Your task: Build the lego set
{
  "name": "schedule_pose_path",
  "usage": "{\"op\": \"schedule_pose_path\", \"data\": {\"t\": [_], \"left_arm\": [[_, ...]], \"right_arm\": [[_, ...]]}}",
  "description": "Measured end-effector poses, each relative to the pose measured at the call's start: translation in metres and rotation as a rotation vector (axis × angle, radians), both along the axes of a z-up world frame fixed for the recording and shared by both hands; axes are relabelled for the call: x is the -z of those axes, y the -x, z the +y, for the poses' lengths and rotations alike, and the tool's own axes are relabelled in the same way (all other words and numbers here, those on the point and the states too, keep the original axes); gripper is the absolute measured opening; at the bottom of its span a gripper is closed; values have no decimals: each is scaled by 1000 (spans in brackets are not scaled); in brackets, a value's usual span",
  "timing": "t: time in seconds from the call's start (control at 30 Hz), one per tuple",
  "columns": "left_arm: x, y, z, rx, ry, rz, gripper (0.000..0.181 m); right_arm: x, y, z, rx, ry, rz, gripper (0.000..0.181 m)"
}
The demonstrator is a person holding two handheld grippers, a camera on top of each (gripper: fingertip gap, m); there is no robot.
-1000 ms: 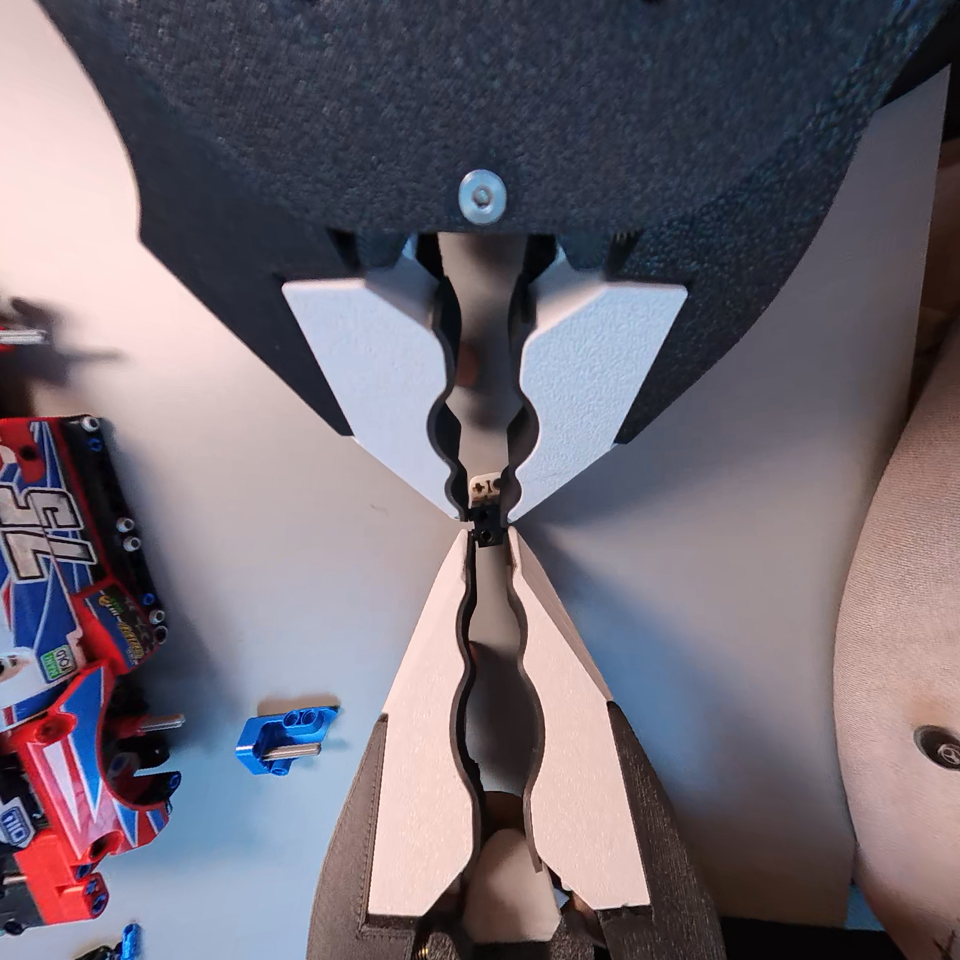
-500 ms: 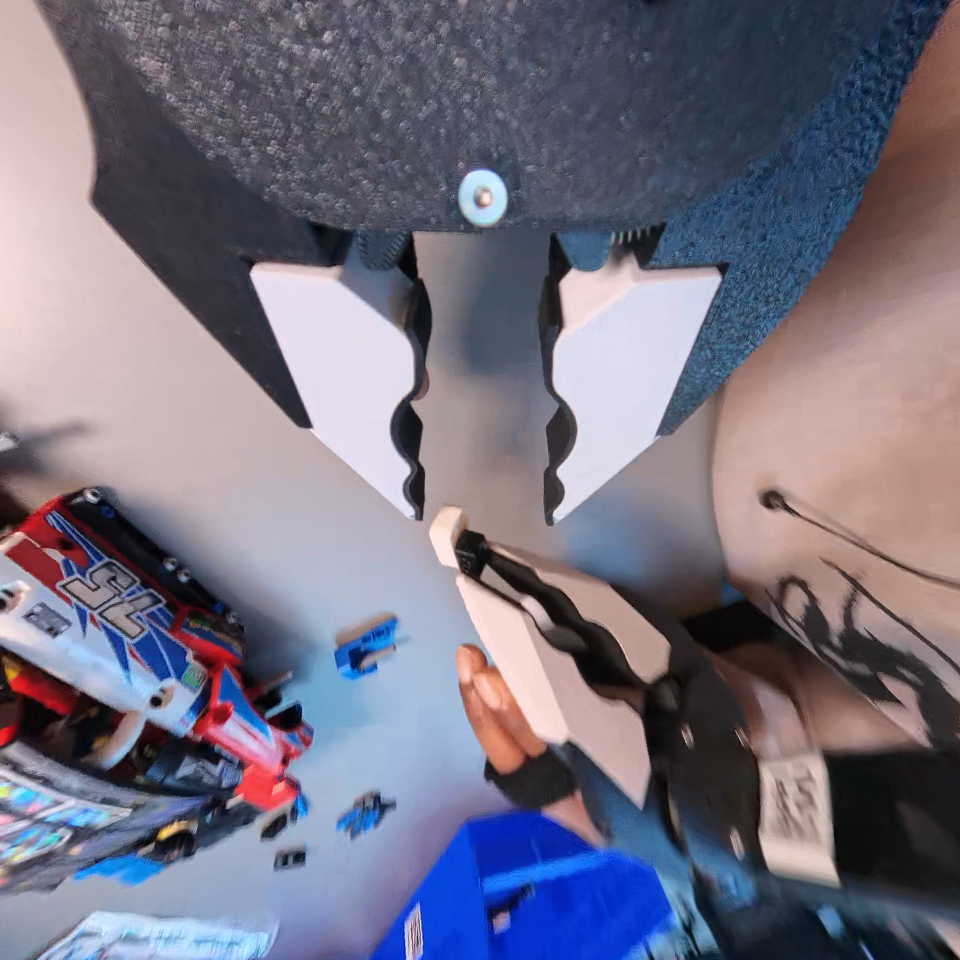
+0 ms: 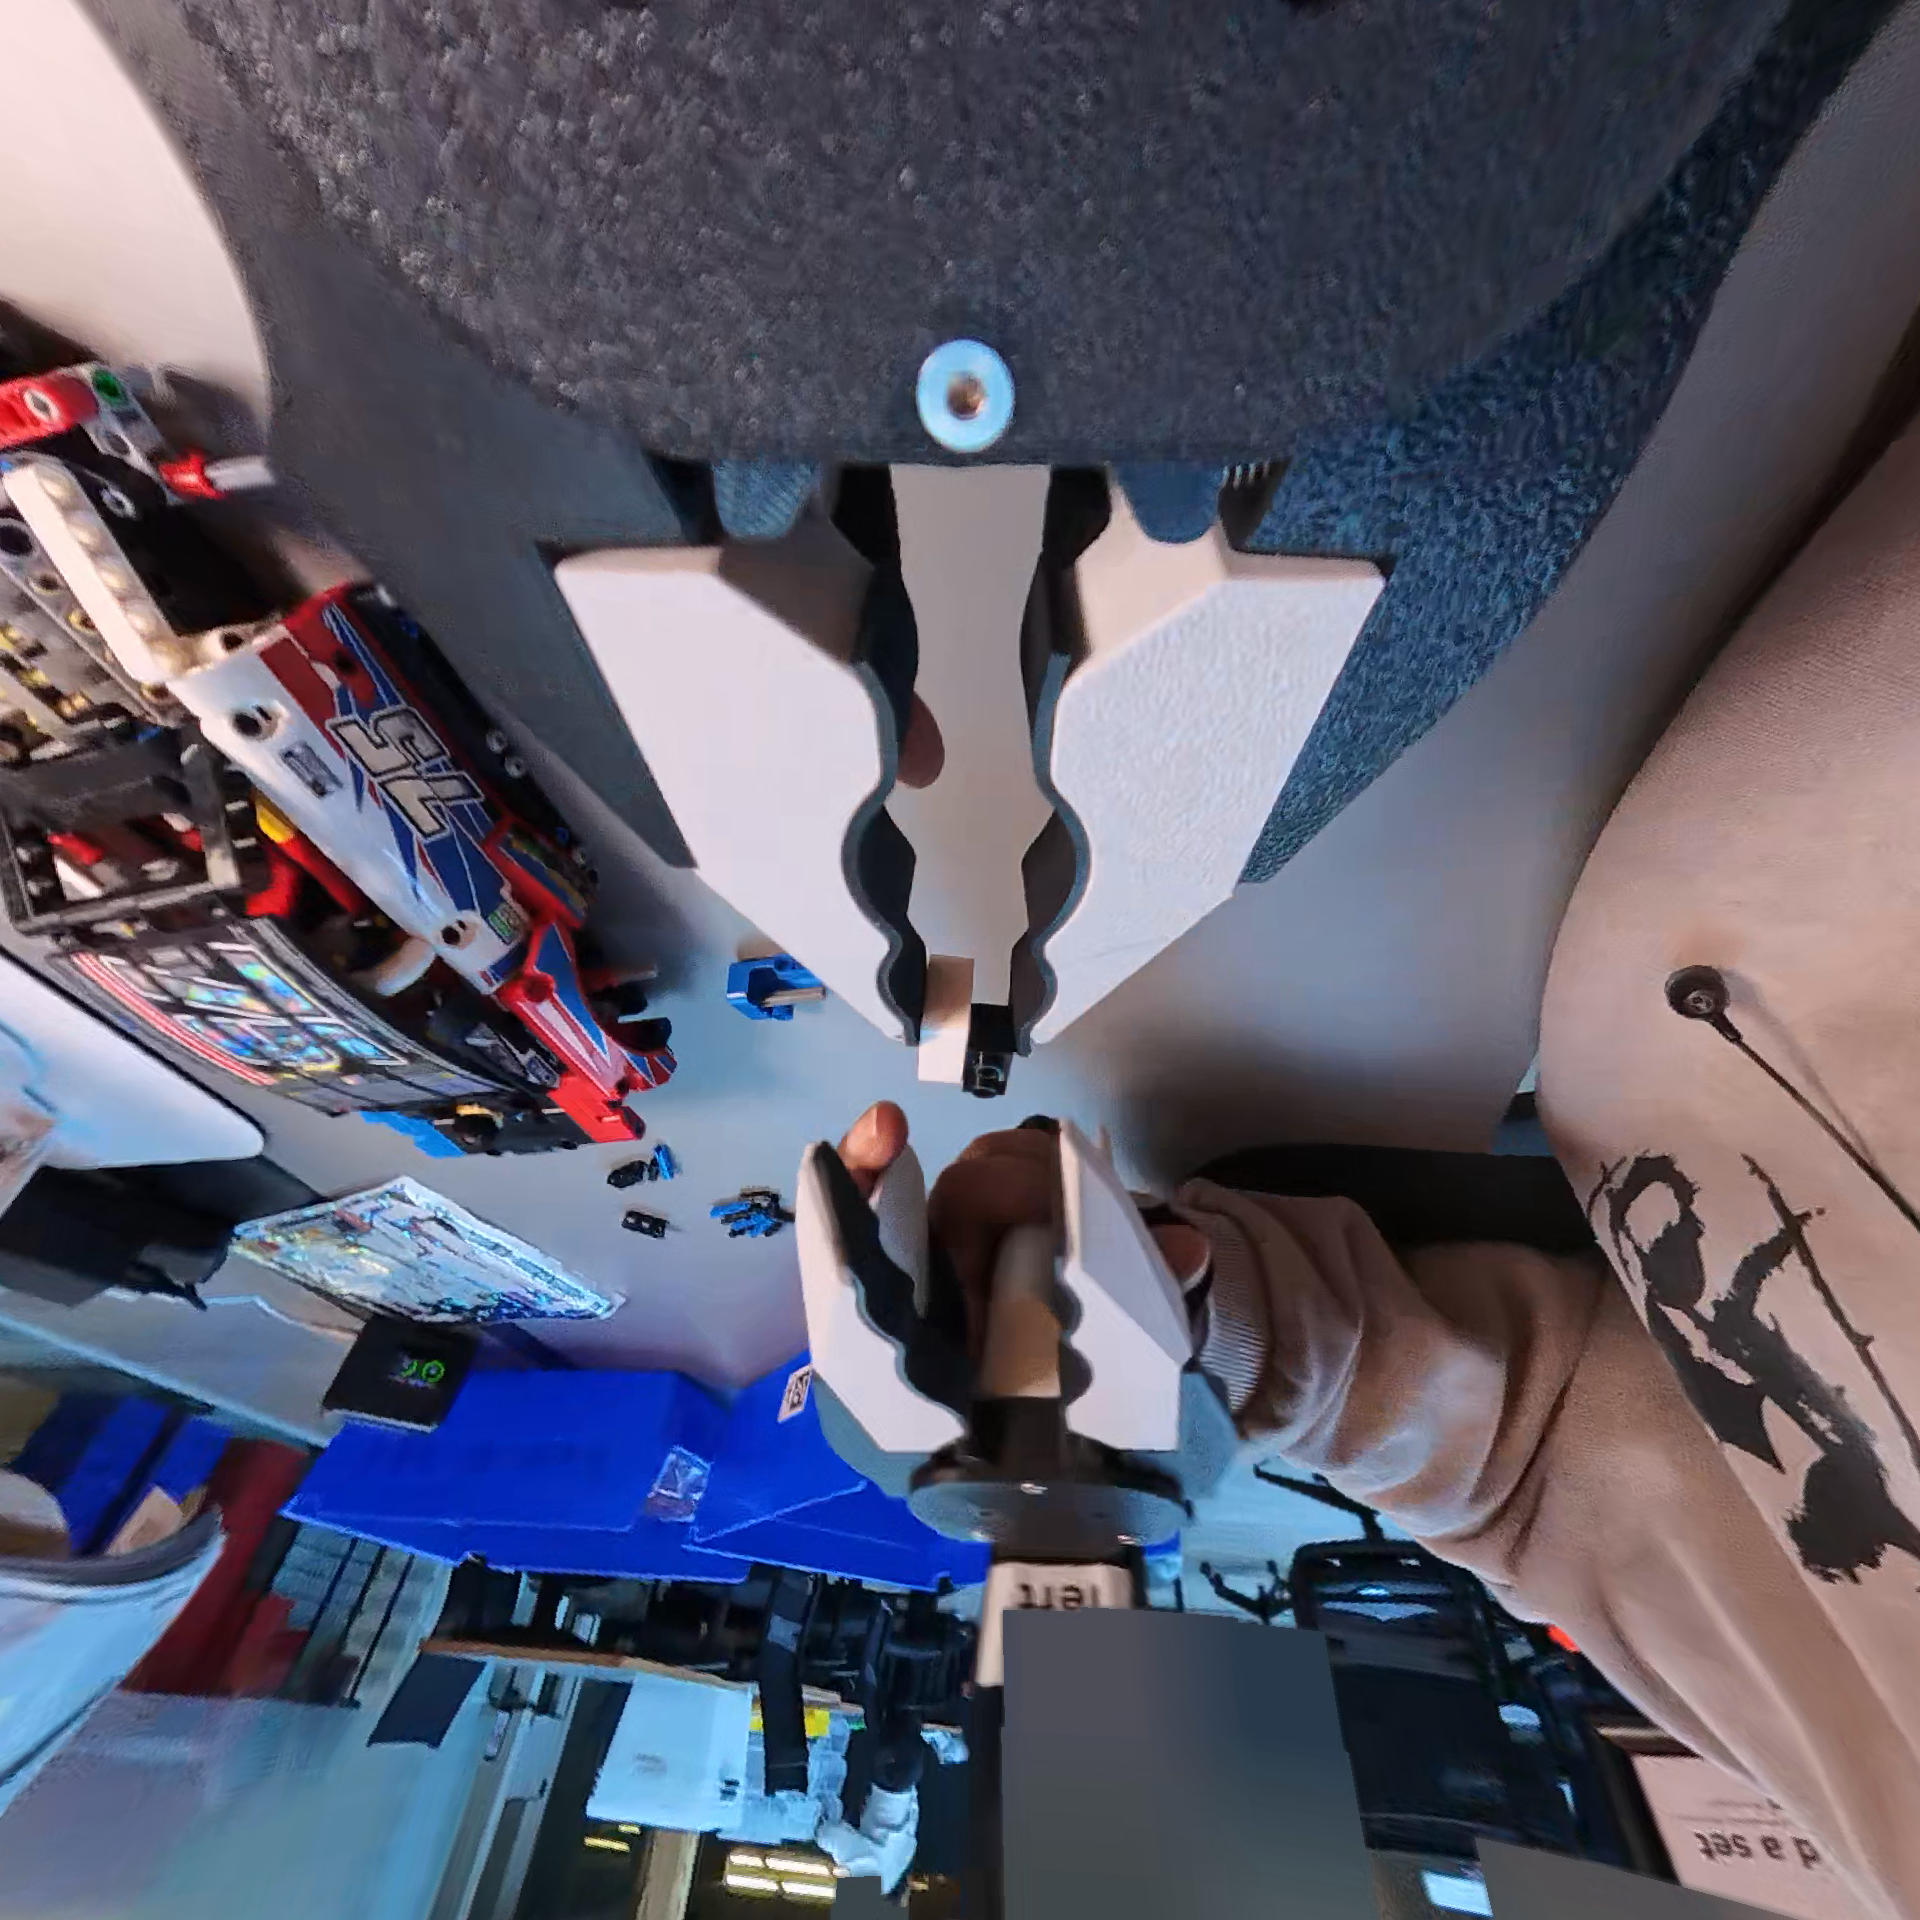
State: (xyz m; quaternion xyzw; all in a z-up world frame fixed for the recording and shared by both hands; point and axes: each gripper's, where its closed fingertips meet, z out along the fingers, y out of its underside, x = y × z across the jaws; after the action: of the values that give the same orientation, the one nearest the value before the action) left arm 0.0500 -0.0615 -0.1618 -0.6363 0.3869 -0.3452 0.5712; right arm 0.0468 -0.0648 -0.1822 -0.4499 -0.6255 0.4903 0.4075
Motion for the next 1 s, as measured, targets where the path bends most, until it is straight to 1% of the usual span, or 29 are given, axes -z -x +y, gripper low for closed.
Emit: {"op": "schedule_pose_path", "data": {"t": [0.03, 0.1, 0.13, 0.23, 0.3, 0.33, 0.4, 0.43, 0.47, 0.53, 0.57, 0.63, 0.7, 0.73, 0.8, 0.83, 0.9, 0.93, 1.0], "left_arm": [[0, 0, -3, 43, 47, -29, 35], [10, -3, -8, 81, 85, 10, 30], [11, -5, -13, 110, 83, 14, 18], [13, -6, -14, 115, 81, 41, 15], [13, -3, -8, 90, 130, 15, 15], [12, -1, -4, 74, 176, -20, 15], [15, 6, 8, 25, 329, -108, 15], [17, 11, 13, 0, 428, -171, 14], [17, 15, 17, -13, 528, -256, 14], [14, 20, 21, -5, 712, -454, 14], [13, 22, 22, -3, 780, -532, 14], [16, 24, 23, -14, 866, -621, 13], [16, 24, 19, -20, 908, -673, 13], [16, 24, 17, -28, 919, -684, 13], [20, 26, 14, -51, 930, -681, 13], [23, 27, 12, -59, 932, -660, 13], [34, 32, 9, -102, 884, -550, 14], [38, 37, 10, -137, 827, -470, 19], [41, 54, 16, -210, 703, -337, 22]], "right_arm": [[-1, 1, -4, -16, -16, 11, 14], [-5, 3, -10, -32, -41, 34, 14], [-1, 4, -12, -39, -59, 16, 14], [2, 5, -13, -41, -66, 1, 14], [1, 7, -9, -22, -18, -18, 14], [0, 9, -4, 3, -3, -18, 14], [0, 12, 10, 80, -29, -14, 19], [-3, 12, 16, 115, -69, 0, 27], [-5, 11, 20, 145, -114, 5, 31], [-5, 10, 27, 202, -225, -1, 31], [-4, 11, 28, 222, -281, -10, 31], [-1, 15, 27, 250, -372, -24, 28], [1, 21, 24, 264, -442, -39, 25], [2, 24, 22, 262, -469, -45, 19], [6, 28, 19, 228, -490, -63, 16], [9, 30, 16, 192, -464, -86, 16], [23, 31, 8, 70, -365, -165, 16], [32, 30, 1, -18, -289, -226, 16], [51, 30, -5, -118, -195, -342, 15]]}}
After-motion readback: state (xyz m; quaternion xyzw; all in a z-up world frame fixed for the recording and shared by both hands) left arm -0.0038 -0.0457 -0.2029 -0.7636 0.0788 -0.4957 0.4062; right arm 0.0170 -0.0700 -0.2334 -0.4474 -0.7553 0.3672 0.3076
